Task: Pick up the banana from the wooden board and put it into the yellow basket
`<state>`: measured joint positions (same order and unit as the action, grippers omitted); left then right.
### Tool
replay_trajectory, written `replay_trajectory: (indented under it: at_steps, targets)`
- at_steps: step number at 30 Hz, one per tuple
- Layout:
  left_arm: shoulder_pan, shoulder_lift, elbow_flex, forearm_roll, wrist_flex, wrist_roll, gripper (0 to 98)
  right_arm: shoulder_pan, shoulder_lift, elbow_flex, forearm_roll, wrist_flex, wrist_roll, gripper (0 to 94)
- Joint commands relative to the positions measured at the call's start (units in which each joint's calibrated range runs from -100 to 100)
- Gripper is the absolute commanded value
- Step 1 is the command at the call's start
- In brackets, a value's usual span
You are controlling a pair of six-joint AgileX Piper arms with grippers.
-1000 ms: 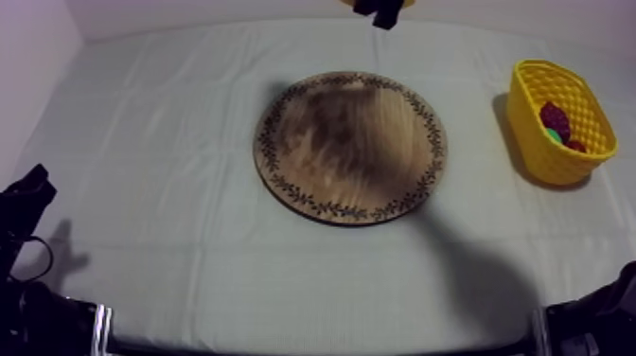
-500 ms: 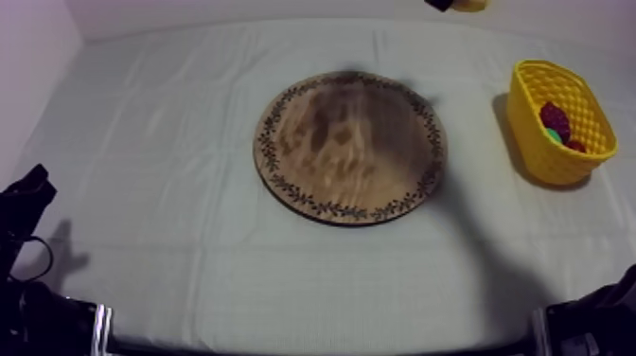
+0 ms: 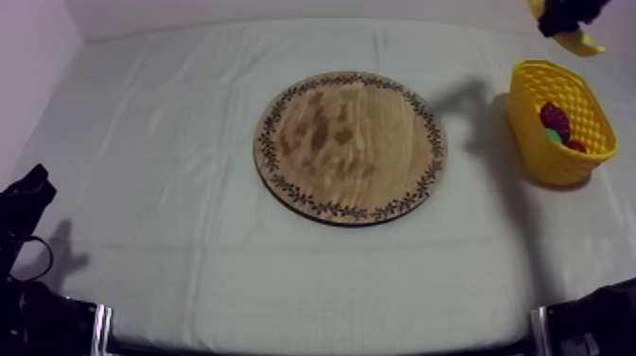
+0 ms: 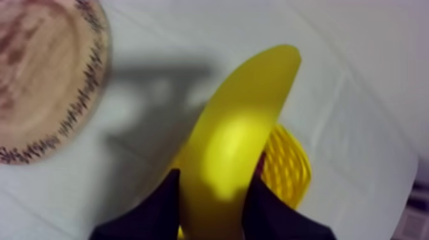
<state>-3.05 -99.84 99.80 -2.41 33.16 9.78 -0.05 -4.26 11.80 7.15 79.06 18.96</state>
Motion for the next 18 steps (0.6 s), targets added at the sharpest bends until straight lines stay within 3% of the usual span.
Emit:
replay_trajectory:
  at_steps: [1,18]
  targets:
    - [-0.02,0.02,-0.02,-0.01,-0.01,0.01,0.1,3.21,-1.31,3.19,-0.05,-0.12,0.2,24.2]
    - [-0.02,0.02,-0.02,-0.01,-0.01,0.01,0.1,8.8,-1.96,8.07,-0.07,0.23,-0.46,24.4]
